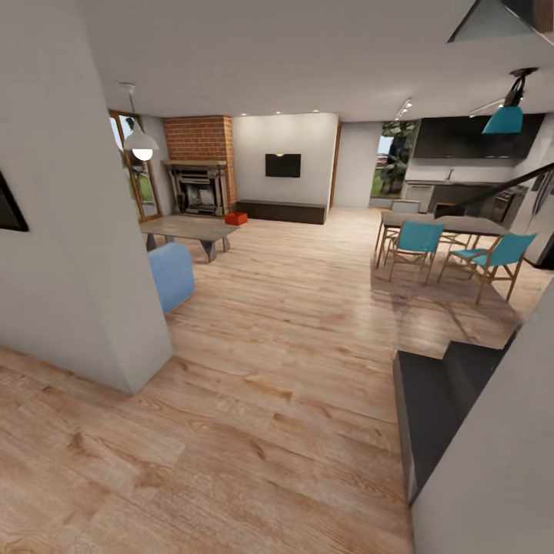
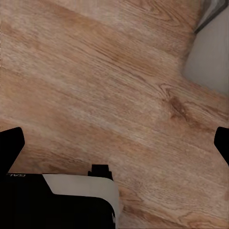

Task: Move the two storage containers from the living room to the garage. In the garage, place one container on the floor and stack the other container on top of it (either order is fine).

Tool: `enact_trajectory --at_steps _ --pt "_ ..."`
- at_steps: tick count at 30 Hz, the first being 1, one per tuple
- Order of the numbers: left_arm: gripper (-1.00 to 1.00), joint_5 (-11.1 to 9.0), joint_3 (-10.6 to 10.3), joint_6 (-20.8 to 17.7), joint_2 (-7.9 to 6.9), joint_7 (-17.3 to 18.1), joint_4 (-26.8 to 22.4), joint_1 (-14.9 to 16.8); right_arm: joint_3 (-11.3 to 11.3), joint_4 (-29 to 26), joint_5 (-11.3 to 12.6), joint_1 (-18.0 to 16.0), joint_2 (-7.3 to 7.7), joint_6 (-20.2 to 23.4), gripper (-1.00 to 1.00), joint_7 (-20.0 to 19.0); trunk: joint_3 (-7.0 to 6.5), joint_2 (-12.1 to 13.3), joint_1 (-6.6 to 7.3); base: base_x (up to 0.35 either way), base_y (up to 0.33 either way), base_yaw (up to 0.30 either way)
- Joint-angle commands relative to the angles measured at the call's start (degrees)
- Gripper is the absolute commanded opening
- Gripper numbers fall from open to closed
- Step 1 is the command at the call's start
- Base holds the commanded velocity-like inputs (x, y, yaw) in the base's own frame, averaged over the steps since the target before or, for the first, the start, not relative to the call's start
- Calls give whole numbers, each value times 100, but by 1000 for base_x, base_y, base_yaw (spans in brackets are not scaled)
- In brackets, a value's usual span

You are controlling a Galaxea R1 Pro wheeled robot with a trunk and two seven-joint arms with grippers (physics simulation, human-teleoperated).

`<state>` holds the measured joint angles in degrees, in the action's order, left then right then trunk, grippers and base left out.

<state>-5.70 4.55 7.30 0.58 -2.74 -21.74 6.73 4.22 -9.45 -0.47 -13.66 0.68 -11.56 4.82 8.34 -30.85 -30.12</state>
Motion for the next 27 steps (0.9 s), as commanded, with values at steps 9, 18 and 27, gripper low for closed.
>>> enact_trajectory --at_steps 9,18,27 --pt "100 -54 11 17 3 5 3 4 51 4 -5 -5 2 -10 100 37 10 -8 -5 322 79 -1" --pt "100 -49 11 17 3 5 3 5 53 4 -5 -5 2 -7 100 37 10 -8 -5 322 28 -21" --pt "100 -45 3 17 11 5 3 6 53 4 -7 -5 2 -10 100 37 10 -8 -5 322 1 -142"
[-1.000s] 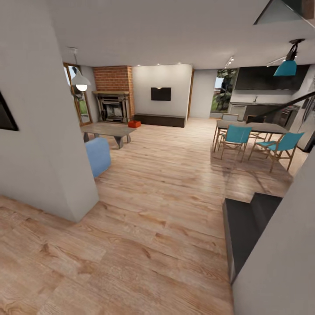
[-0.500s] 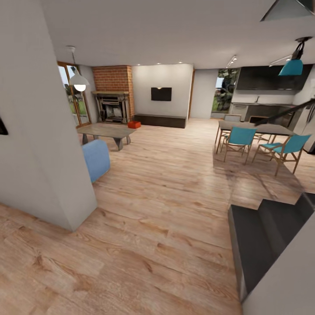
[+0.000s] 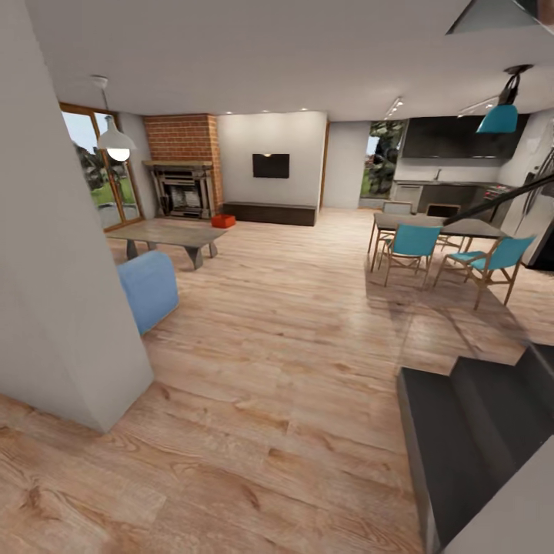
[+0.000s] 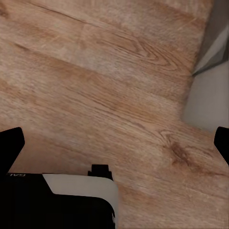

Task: Move the two storage containers from the living room to the garage. In the garage, place one container on the floor and stack the other container on top of it (either order is fine).

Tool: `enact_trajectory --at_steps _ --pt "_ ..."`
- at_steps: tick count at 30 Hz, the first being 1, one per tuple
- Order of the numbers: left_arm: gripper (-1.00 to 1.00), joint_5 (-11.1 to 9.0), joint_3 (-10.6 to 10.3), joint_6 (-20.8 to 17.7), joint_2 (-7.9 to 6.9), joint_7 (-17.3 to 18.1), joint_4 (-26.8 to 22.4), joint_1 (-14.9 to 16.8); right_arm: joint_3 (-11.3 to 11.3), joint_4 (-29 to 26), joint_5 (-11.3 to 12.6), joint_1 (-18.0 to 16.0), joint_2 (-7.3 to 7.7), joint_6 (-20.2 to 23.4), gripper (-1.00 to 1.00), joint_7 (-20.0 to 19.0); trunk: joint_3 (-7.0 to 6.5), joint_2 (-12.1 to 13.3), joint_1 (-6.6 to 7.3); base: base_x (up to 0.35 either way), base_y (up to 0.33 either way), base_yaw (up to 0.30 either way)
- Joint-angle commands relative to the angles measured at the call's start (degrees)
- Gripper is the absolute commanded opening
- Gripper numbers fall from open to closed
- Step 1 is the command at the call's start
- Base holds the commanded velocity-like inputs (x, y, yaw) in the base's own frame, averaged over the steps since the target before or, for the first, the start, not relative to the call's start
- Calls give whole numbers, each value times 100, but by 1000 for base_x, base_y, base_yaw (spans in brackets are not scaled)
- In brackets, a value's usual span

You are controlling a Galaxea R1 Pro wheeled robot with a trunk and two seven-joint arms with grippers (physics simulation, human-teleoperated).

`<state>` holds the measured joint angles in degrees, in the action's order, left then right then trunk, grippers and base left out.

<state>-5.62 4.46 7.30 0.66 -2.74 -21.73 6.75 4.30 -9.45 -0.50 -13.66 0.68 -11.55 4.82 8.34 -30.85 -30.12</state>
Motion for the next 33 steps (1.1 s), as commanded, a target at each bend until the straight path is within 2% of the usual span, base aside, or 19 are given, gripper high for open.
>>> enact_trajectory --at_steps 1,33 --pt "100 -53 11 17 4 5 2 3 41 5 -8 -5 2 -12 100 36 10 -8 -5 322 0 -20" --pt "100 -53 -7 17 4 3 2 2 45 5 -19 -5 2 -14 100 45 10 -8 -5 322 0 -1"
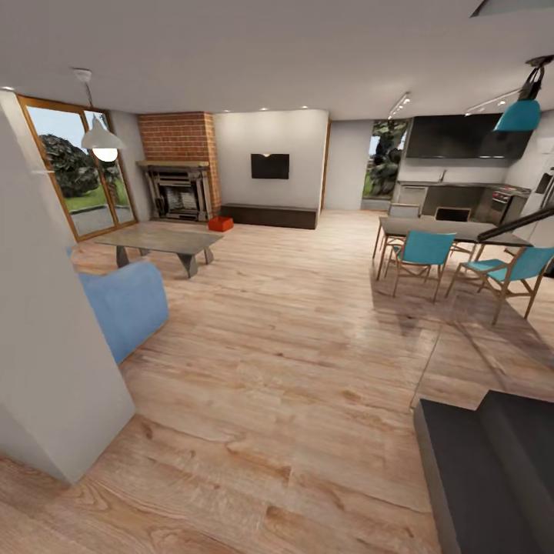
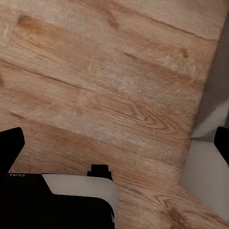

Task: Move the two storage containers from the living room to the garage. In the garage, place one container on the floor and stack the other container on top of it (either order is fine).

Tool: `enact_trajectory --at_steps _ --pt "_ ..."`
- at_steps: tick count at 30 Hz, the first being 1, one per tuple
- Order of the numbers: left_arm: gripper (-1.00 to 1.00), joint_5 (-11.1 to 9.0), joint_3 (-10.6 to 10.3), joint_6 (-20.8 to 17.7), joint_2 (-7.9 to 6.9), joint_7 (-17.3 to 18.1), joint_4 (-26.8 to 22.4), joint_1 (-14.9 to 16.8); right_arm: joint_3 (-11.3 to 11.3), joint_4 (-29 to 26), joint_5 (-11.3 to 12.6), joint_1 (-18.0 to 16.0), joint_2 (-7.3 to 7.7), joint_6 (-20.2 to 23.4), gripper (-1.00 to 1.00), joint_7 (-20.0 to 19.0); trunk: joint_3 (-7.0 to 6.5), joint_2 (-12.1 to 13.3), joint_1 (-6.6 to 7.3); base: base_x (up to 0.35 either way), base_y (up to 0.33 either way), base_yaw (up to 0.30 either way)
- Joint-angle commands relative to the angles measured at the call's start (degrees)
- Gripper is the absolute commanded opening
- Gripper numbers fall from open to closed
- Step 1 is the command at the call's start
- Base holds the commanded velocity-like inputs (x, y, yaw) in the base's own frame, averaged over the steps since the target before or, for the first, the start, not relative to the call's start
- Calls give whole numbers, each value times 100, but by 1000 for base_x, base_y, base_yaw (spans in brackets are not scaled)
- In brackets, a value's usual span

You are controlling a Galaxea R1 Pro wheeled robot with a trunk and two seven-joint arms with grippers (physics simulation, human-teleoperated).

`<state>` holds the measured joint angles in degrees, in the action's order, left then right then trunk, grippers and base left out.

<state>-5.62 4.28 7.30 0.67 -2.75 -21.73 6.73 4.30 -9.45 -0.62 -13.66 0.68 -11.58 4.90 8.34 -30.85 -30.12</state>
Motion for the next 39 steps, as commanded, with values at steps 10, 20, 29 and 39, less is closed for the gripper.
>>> enact_trajectory --at_steps 10,20,29,39 --pt "100 -53 11 17 3 3 3 4 45 4 -1 -5 2 -10 100 37 10 -8 -5 322 0 0" --pt "100 -53 11 17 3 2 3 5 45 4 -1 -5 2 -11 100 37 10 -8 -5 322 0 0" --pt "100 -53 11 17 11 2 3 4 43 4 -8 -5 2 -11 100 34 10 -8 -5 322 0 -95" --pt "100 -53 11 19 11 2 3 4 45 4 -10 -5 2 -11 100 34 10 -8 -5 322 0 -4"
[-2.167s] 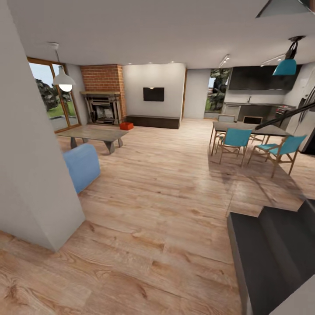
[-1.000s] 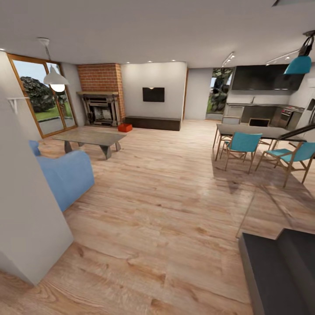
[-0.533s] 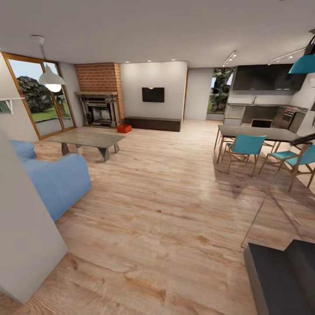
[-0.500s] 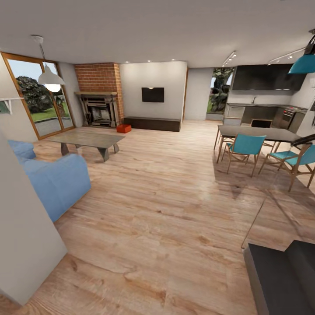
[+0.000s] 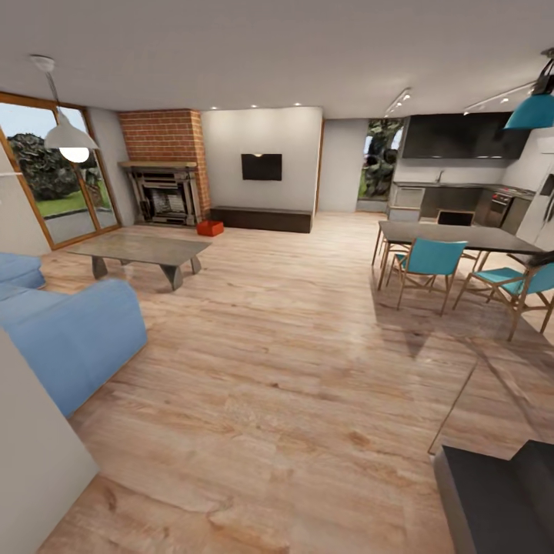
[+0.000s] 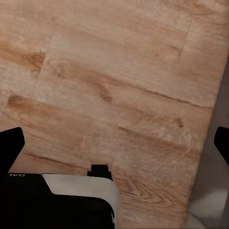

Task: Move the two storage containers from the living room to the garage. In the garage, place one container on the floor and stack the other container on top of it (either order is fine).

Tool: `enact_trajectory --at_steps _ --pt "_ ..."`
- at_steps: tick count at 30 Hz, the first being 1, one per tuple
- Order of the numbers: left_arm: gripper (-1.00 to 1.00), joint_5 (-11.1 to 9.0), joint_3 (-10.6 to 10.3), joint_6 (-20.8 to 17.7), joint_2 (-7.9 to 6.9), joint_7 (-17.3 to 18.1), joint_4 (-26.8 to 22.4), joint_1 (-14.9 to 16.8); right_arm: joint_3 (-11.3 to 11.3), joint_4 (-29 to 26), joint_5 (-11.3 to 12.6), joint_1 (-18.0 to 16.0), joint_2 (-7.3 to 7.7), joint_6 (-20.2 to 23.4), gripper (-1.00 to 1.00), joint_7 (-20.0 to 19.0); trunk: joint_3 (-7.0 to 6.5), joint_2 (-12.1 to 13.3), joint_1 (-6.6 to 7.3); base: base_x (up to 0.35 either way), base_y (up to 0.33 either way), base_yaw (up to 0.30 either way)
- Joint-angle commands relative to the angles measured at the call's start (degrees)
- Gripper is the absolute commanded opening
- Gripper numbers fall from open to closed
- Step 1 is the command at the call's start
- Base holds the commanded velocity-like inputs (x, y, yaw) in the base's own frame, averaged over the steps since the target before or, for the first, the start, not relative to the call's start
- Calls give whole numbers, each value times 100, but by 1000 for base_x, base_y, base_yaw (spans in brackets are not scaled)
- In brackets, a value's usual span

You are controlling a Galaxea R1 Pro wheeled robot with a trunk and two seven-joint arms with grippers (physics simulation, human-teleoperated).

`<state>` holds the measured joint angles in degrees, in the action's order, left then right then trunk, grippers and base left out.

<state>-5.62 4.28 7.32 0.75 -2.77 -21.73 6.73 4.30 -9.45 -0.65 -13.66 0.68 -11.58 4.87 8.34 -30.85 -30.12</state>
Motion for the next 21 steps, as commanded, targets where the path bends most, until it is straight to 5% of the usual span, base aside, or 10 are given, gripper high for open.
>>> enact_trajectory --at_steps 1,14,21 --pt "100 -53 11 18 3 4 3 4 45 4 -8 -5 2 -11 100 38 10 -8 -5 322 0 0" --pt "100 -53 11 19 2 4 3 6 45 4 -9 -5 2 -9 100 39 10 -8 -5 322 0 3" --pt "100 -53 11 15 3 4 3 4 45 4 -5 -5 2 -10 100 38 10 -8 -5 322 0 155"
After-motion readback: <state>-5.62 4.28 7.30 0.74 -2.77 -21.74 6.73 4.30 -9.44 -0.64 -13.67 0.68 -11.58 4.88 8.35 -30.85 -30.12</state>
